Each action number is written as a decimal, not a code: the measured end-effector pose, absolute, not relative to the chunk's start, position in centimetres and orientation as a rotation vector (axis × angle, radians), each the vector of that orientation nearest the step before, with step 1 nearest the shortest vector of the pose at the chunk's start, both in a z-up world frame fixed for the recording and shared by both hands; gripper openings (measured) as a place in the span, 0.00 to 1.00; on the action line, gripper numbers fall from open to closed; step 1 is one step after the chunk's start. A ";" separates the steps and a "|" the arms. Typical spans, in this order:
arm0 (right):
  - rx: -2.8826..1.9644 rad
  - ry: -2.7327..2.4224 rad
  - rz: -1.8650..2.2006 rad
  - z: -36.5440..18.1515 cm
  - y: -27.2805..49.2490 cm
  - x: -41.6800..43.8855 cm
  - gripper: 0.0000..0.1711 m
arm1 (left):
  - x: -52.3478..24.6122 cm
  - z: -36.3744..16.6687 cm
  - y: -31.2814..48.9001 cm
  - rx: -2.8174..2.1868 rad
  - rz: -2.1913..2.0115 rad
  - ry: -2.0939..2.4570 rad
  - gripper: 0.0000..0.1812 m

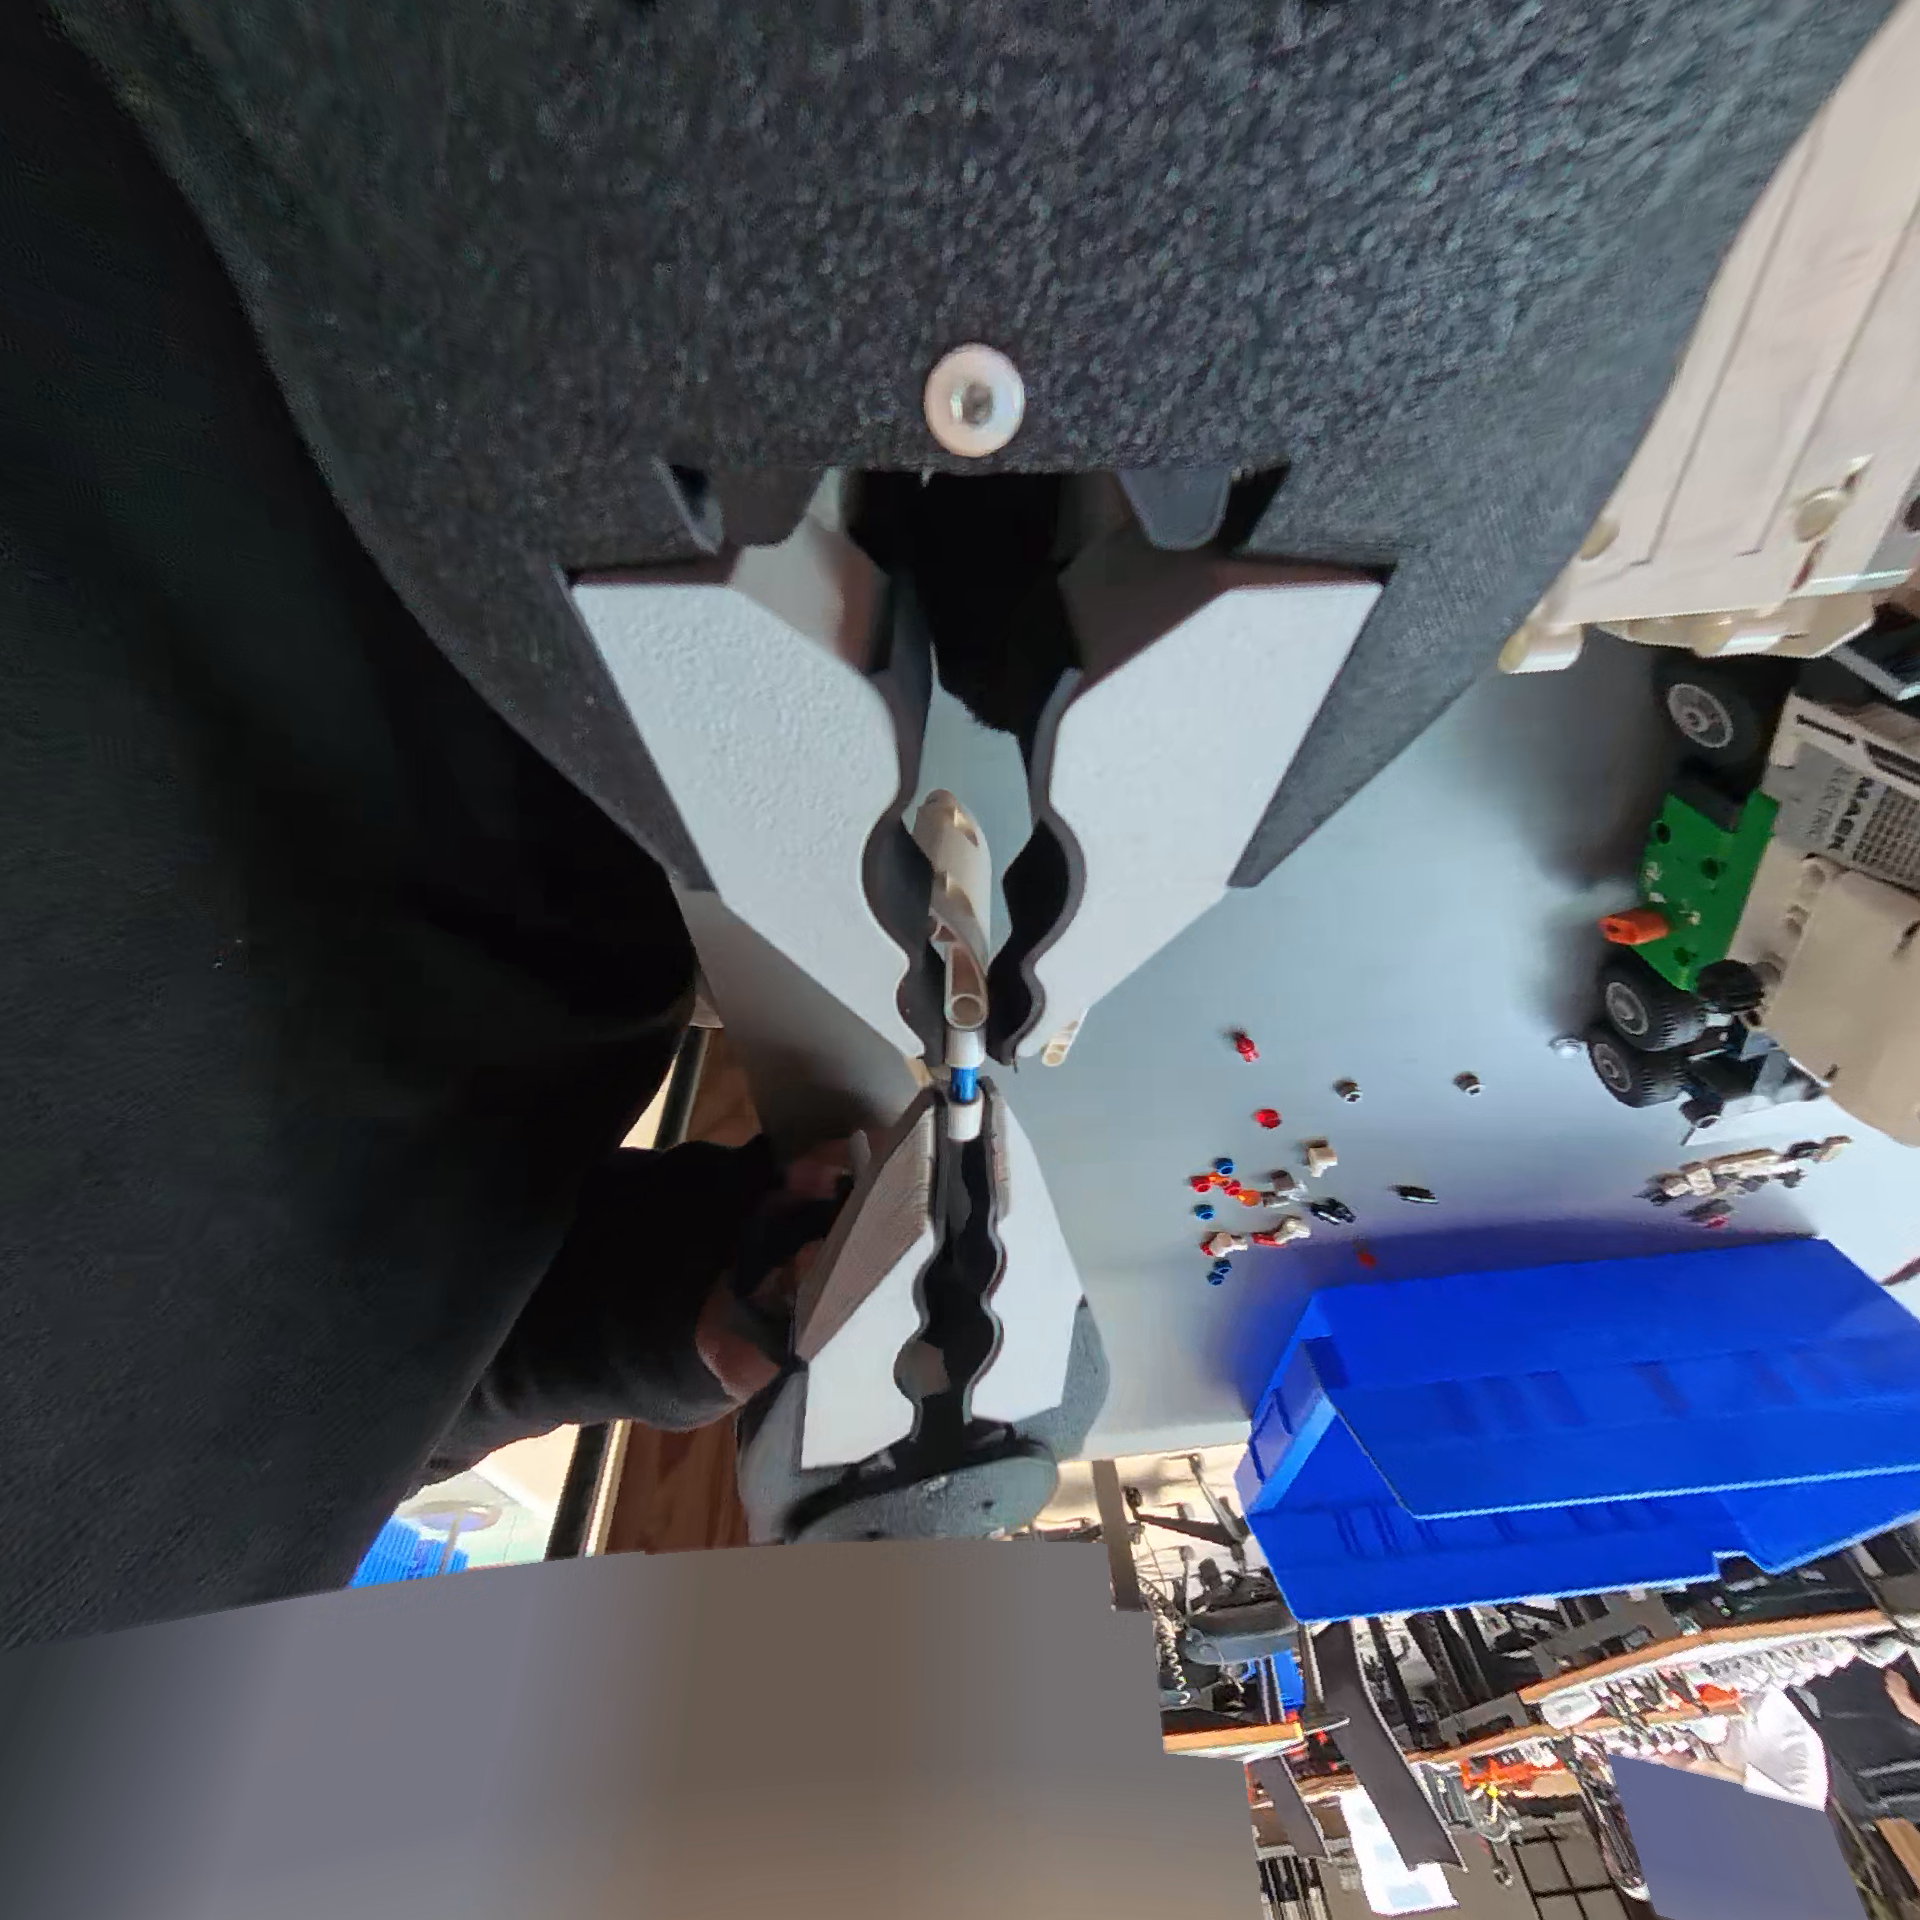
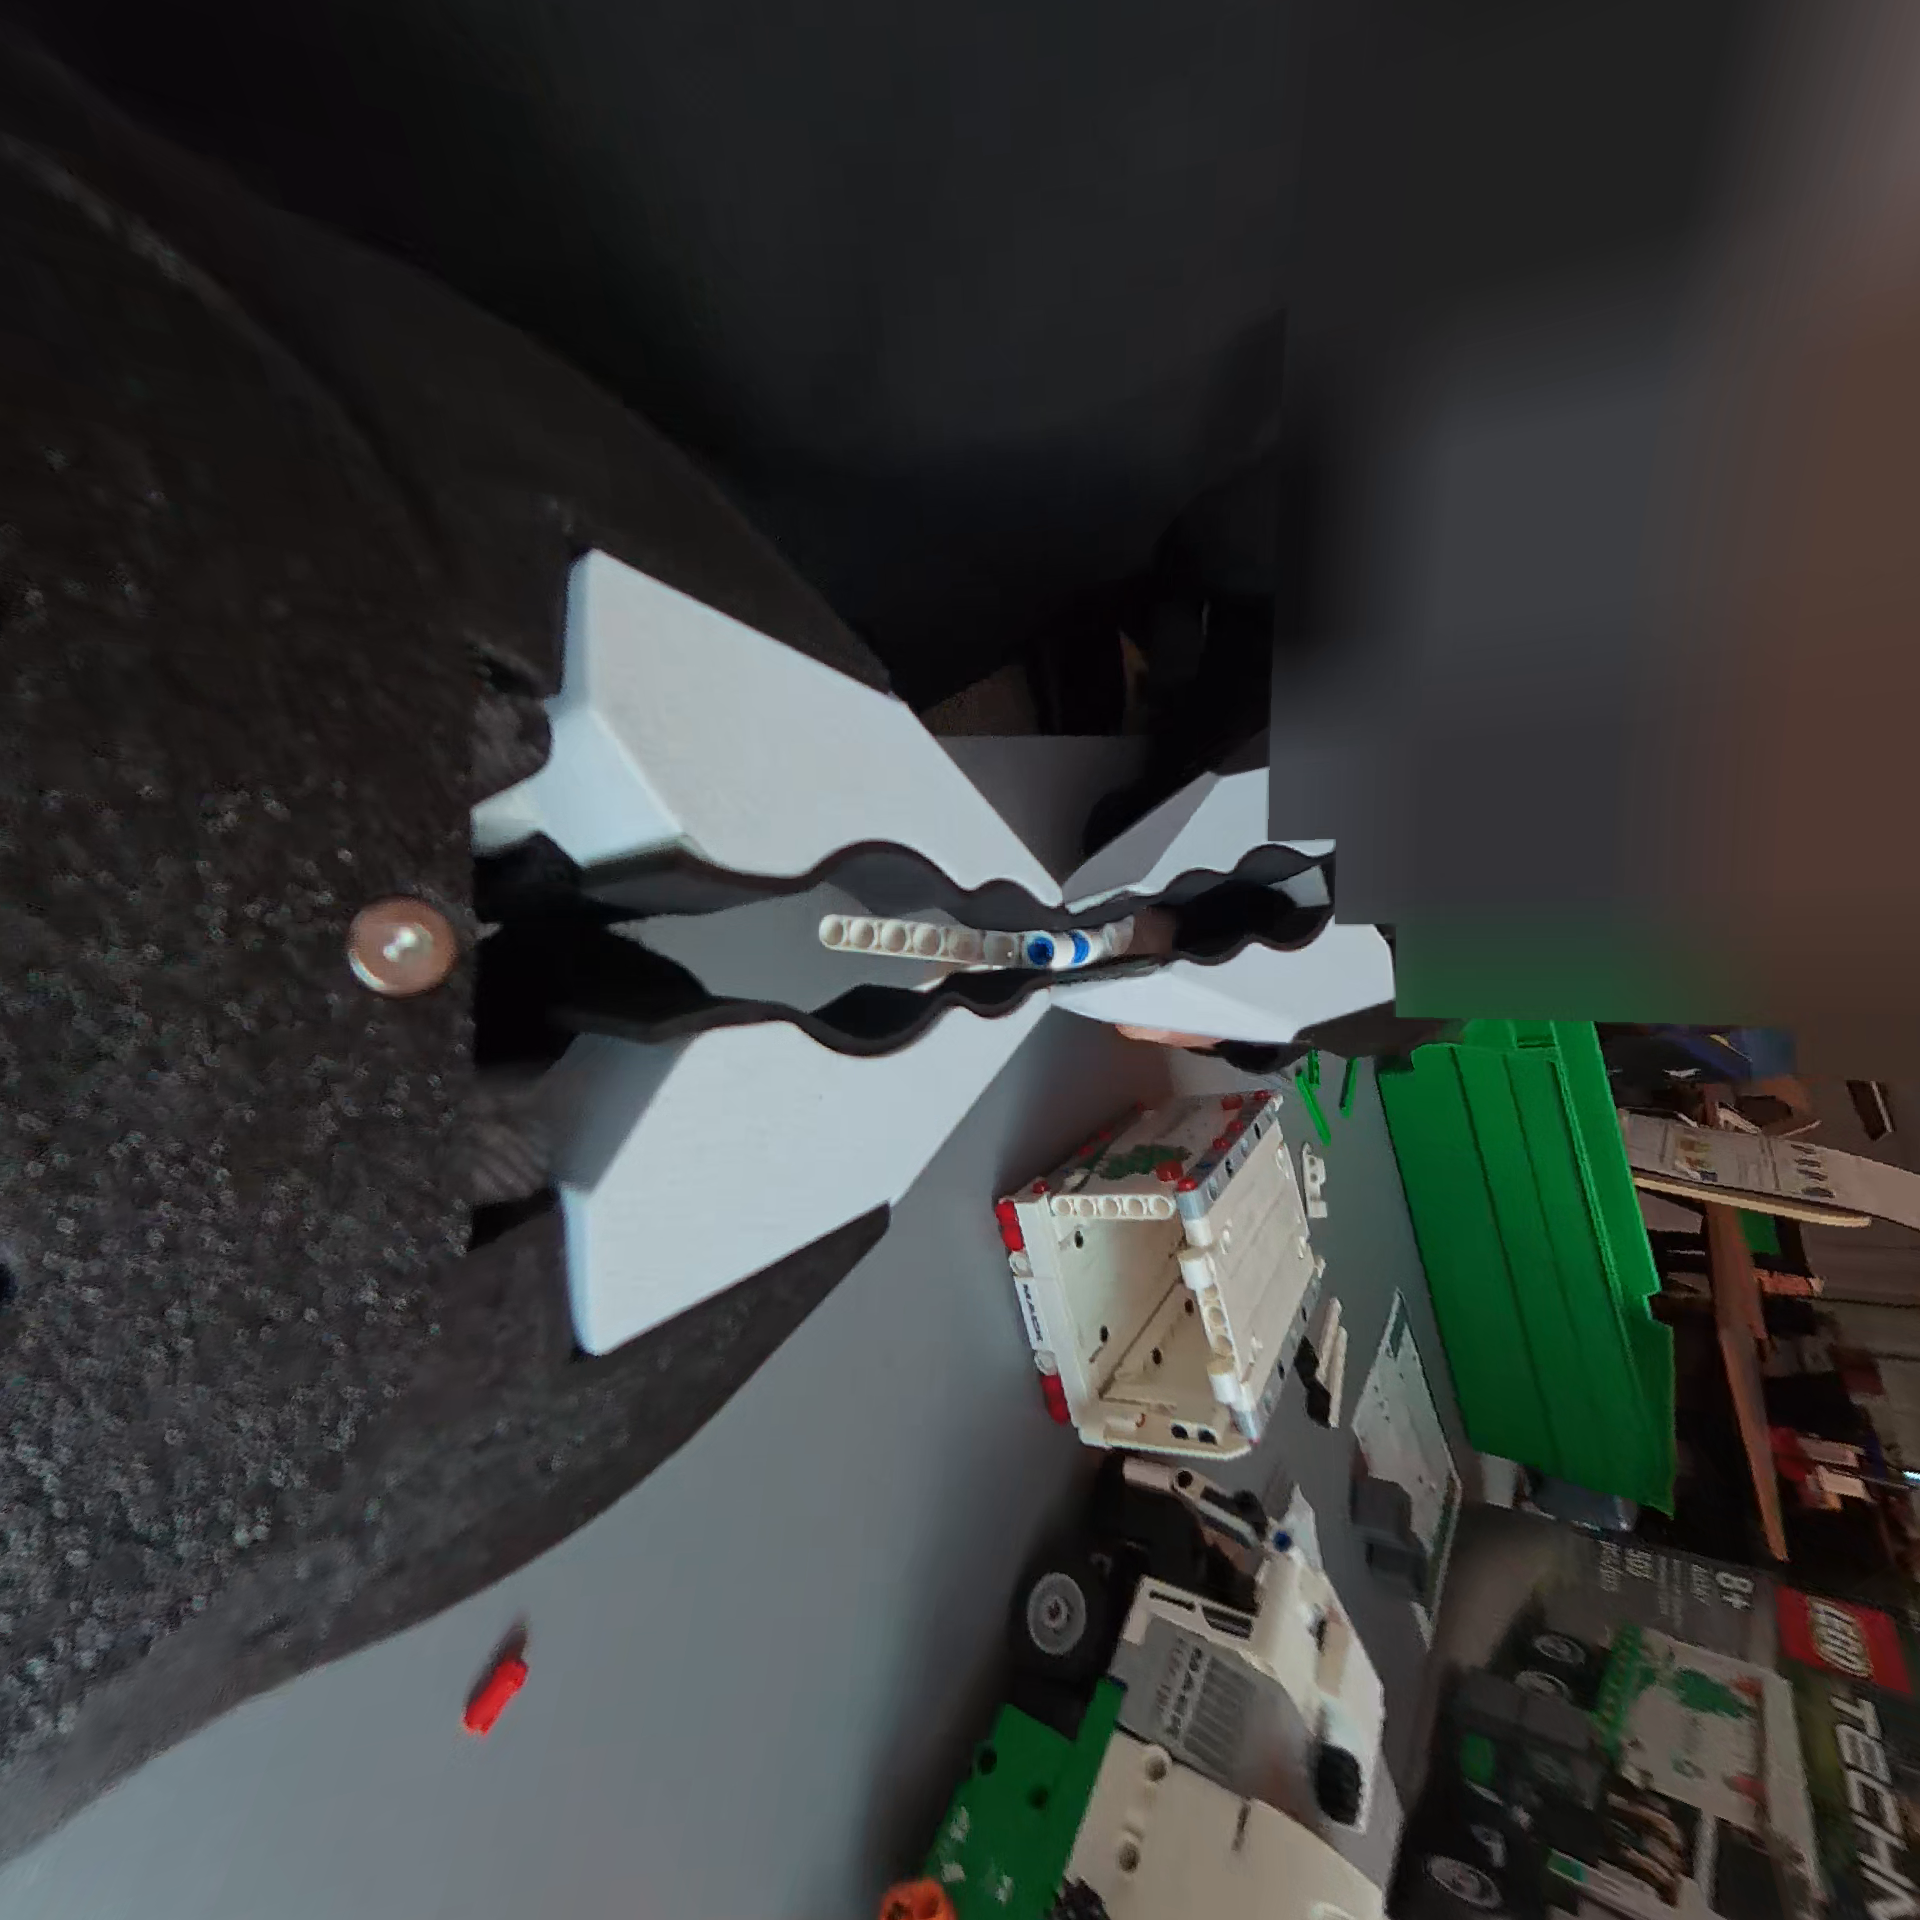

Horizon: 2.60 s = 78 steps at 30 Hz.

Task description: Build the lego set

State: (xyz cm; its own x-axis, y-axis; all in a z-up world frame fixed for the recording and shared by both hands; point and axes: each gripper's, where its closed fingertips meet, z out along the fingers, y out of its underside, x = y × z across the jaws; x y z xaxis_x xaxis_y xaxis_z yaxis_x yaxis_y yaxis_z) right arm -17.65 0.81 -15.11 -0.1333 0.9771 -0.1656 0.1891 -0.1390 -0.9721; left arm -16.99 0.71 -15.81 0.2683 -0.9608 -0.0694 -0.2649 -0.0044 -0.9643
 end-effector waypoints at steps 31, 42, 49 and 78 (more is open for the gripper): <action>-1.595 -0.996 1.869 -13.7 1.8 -18.7 0.03 | -20.0 -11.5 4.2 -1.535 -1.244 0.775 0.23; -1.443 -0.725 1.931 -11.2 3.9 -18.0 0.03 | -18.2 -13.0 3.1 -1.609 -1.251 0.855 0.34; -1.441 -0.811 1.804 -11.7 3.2 -19.1 0.03 | -17.8 -13.1 3.1 -1.599 -1.271 0.823 0.05; -1.465 -1.107 1.623 -13.5 2.7 -17.9 0.06 | -17.9 -14.7 2.8 -1.645 -1.181 0.927 0.04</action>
State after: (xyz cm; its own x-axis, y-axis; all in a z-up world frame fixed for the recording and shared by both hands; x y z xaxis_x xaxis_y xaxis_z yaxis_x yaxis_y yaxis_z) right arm -17.88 2.67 -13.53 -0.1376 0.9002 -0.4131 0.0557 -0.4093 -0.9107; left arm -17.90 2.83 -14.73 0.2680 -0.9151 0.3013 -0.0753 -0.3317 -0.9404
